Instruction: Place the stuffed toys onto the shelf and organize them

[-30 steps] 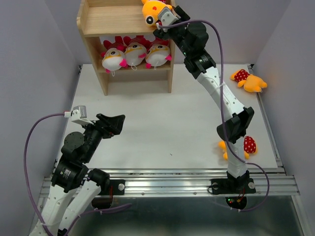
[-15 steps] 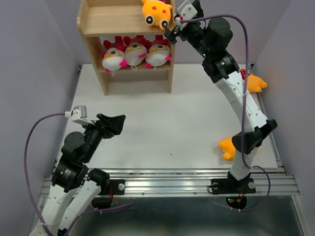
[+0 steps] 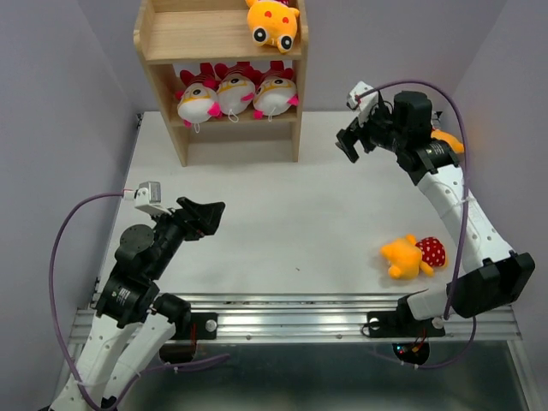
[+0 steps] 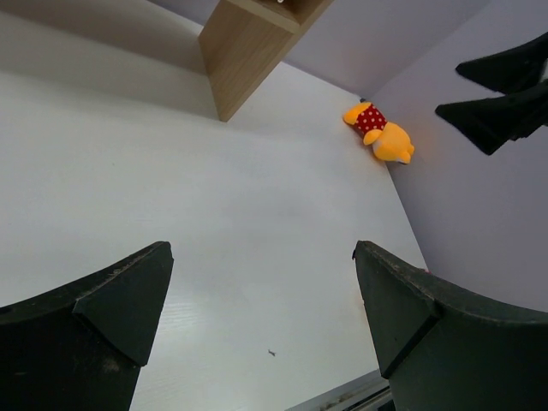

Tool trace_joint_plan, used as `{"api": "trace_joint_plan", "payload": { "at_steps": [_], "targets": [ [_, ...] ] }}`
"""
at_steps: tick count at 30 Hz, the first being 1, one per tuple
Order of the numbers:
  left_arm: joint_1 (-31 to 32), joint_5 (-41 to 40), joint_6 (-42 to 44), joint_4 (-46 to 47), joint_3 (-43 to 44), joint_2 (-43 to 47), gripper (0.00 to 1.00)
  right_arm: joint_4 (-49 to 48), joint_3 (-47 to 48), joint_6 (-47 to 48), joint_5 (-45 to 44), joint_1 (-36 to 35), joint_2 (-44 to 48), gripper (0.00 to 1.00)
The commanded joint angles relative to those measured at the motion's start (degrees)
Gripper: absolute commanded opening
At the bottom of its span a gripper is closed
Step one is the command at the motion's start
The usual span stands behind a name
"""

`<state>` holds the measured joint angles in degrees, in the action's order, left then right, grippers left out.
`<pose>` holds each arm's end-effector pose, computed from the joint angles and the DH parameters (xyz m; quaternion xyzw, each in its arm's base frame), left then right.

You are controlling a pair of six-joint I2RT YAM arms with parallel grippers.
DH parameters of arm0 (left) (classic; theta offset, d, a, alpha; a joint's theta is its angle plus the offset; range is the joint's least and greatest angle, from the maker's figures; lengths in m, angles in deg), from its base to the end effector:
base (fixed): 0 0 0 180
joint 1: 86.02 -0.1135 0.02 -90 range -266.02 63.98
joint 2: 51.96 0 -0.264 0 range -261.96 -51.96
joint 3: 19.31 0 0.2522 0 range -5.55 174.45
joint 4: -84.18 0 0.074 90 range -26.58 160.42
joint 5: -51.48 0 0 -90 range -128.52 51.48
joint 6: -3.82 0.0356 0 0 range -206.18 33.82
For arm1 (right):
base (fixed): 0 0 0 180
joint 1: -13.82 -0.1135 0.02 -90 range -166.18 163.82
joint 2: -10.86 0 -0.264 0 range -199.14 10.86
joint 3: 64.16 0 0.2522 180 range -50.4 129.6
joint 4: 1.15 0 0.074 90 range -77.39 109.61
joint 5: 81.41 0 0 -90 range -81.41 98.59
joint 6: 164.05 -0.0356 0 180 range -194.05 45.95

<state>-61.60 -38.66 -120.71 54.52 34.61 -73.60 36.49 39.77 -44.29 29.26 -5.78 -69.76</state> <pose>0.0886 -0.0402 0.3506 -0.0617 0.6880 -0.3551 0.6299 0.2902 0.1167 0.4472 -0.4244 0.6600 0.0877 0.6136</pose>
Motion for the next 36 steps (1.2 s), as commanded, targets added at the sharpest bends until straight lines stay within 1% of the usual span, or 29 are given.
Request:
{"api": "trace_joint_plan", "payload": {
  "at_steps": [1, 2, 4, 5, 6, 7, 8, 9, 10, 12, 13, 14, 15, 16, 18, 19, 22, 23, 24, 28, 33, 36],
  "targets": [
    [0.27, 3.48, 0.95, 4.38, -1.57, -1.55, 0.98, 10.56, -7.36, 1.35, 0.45, 7.54, 1.61, 1.0],
    [0.27, 4.0, 1.04, 5.08, -1.84, -1.99, 0.98, 11.01, -10.6, 2.49, -0.62, 10.86, 1.52, 1.0],
    [0.27, 4.53, 1.12, 5.79, -2.63, -2.6, 0.98, 10.4, -12.03, 2.15, -5.09, 14.22, 0.38, 1.0],
    [0.19, 4.88, 1.12, 6.14, -2.89, -2.87, 0.98, 10.14, -11.86, 0.23, -7.02, 15.8, -2.15, 1.0],
    [0.27, 5.5, 1.12, 7.02, -3.24, -3.57, 0.98, 10.13, -9.95, -0.57, -10.35, 18.95, -3.91, 1.0],
    [0.27, 5.85, 1.12, 7.37, -3.34, -3.84, 0.98, 10.13, -8.8, -1.01, -10.38, 20.2, -5.58, 1.0],
    [0.27, 6.2, 1.21, 7.81, -3.51, -4.27, 0.98, 9.35, -7.65, -0.93, -14.56, 21.08, -8.73, 1.0],
    [0.19, 6.73, 1.3, 8.51, -3.95, -4.89, 0.98, 8.21, -6.6, 0.2, -20.6, 21.61, -10.07, 1.0],
    [0.18, 6.99, 1.3, 8.87, -4.13, -5.07, 0.98, 4.29, -6.85, 3.95, -24.84, 21.62, -11.39, 1.0],
    [0.27, 7.43, 1.48, 9.31, -4.56, -5.59, 0.98, -0.48, -7.73, 7.93, -31.27, 21.62, -14.89, 1.0],
    [0.27, 7.7, 1.74, 9.48, -4.65, -6.03, 0.97, -2.41, -7.38, 9.77, -37.13, 21.62, -16.4, 1.0],
    [0.27, 7.79, 1.91, 9.4, -4.65, -6.12, 0.97, -5.57, -6.94, 13.01, -39.62, 21.62, -17.89, 1.0],
    [0.27, 7.7, 2.0, 9.05, -4.65, -6.39, 0.98, -6.29, -6.07, 14.61, -42.26, 21.62, -21.56, 1.0],
    [0.27, 7.7, 2.09, 8.96, -4.74, -6.39, 0.98, -6.82, -3.28, 15.76, -46.9, 21.62, -23.6, 1.0],
    [0.19, 7.53, 1.92, 8.87, -5.0, -5.86, 0.98, -7.53, -0.1, 19.45, -49.83, 21.62, -27.55, 1.0],
    [0.27, 7.44, 1.83, 8.96, -5.53, -5.69, 0.97, -9.1, 2.44, 21.81, -51.59, 22.23, -30.88, 1.0],
    [0.27, 7.35, 1.04, 8.87, -6.32, -4.46, 0.97, -13.75, 4.74, 26.47, -54.31, 22.76, -36.16, 1.0],
    [0.27, 7.35, 0.95, 8.7, -6.5, -4.28, 0.97, -16.9, 5.53, 29.97, -54.85, 22.76, -37.41, 1.0],
    [0.27, 7.35, 0.69, 8.35, -6.67, -3.93, 0.97, -18.07, 7.2, 31.57, -55.12, 23.28, -38.64, 1.0],
    [0.27, 6.91, 0.6, 7.29, -6.94, -3.49, 0.97, -19.04, 13.0, 37.9, -56.34, 23.81, -45.14, 1.0],
    [0.27, 6.21, 0.16, 6.23, -6.94, -2.79, 0.97, -20.62, 18.01, 40.55, -57.75, 25.13, -52.43, 1.0],
    [0.27, 5.94, -0.19, 5.8, -7.11, -2.17, 0.97, -20.89, 20.39, 40.82, -58.11, 25.75, -54.72, 1.0]
  ]
}}
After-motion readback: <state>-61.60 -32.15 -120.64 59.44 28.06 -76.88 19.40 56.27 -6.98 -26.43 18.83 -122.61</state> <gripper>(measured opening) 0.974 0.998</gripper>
